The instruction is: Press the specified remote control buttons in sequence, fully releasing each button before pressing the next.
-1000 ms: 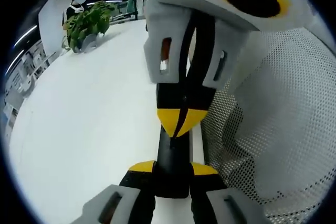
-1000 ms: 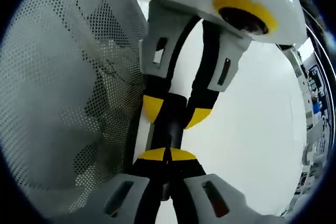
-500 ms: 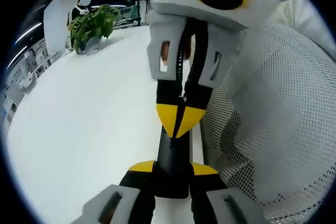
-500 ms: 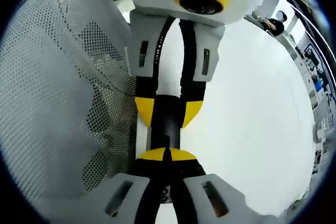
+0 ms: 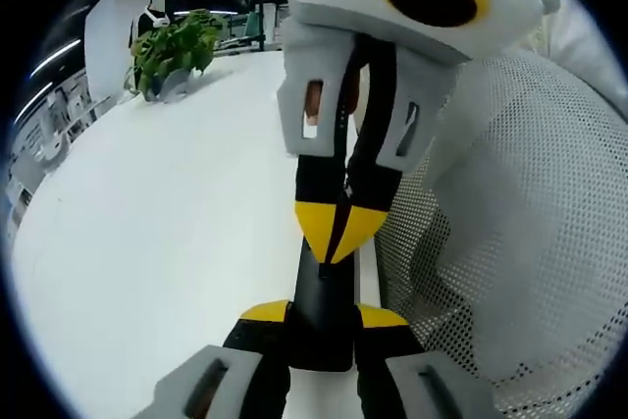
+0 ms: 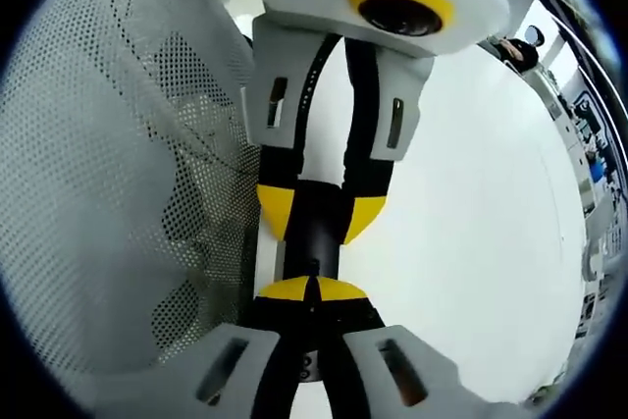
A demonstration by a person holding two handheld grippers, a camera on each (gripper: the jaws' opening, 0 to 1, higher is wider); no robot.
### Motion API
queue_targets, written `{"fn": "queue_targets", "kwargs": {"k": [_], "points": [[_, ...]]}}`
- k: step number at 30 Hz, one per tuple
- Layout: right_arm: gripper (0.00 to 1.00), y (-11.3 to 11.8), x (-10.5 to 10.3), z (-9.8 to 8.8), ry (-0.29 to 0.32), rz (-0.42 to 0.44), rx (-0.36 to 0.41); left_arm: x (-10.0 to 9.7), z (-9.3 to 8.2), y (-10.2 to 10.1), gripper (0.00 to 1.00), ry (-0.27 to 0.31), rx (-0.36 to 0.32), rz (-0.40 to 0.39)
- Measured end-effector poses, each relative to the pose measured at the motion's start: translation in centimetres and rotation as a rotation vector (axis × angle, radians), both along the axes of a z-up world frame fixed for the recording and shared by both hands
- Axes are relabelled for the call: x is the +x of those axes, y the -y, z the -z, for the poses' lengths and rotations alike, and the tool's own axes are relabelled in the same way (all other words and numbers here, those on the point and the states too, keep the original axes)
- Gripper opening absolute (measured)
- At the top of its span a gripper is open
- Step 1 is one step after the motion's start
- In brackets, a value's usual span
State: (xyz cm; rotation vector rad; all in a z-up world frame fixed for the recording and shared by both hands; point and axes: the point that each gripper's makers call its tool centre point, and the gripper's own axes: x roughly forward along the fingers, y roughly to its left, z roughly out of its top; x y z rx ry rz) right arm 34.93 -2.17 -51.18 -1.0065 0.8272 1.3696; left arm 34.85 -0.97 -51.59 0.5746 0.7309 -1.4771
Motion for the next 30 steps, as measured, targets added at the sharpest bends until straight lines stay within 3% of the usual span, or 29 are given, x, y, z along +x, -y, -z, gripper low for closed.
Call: {"fn": "queue_targets", "kwargs": {"k": [9, 17, 30], "points": [[0.00, -0.12, -0.02, 0.16, -0.015, -0.008, -0.059, 0.01, 0.05, -0.02, 0.24, -0.002, -0.002, -0.001], [0.00, -0.01, 0.15, 0.03, -0.012, 0.008, -0.010, 0.00, -0.01, -0.01, 0.24, -0.007, -0.010, -0.004], [0.00, -0.82, 0.25, 0.16, -0.005, -0.025, -0.018, 0.02, -0.03, 0.02, 0.24, -0.009, -0.014, -0.007]]}}
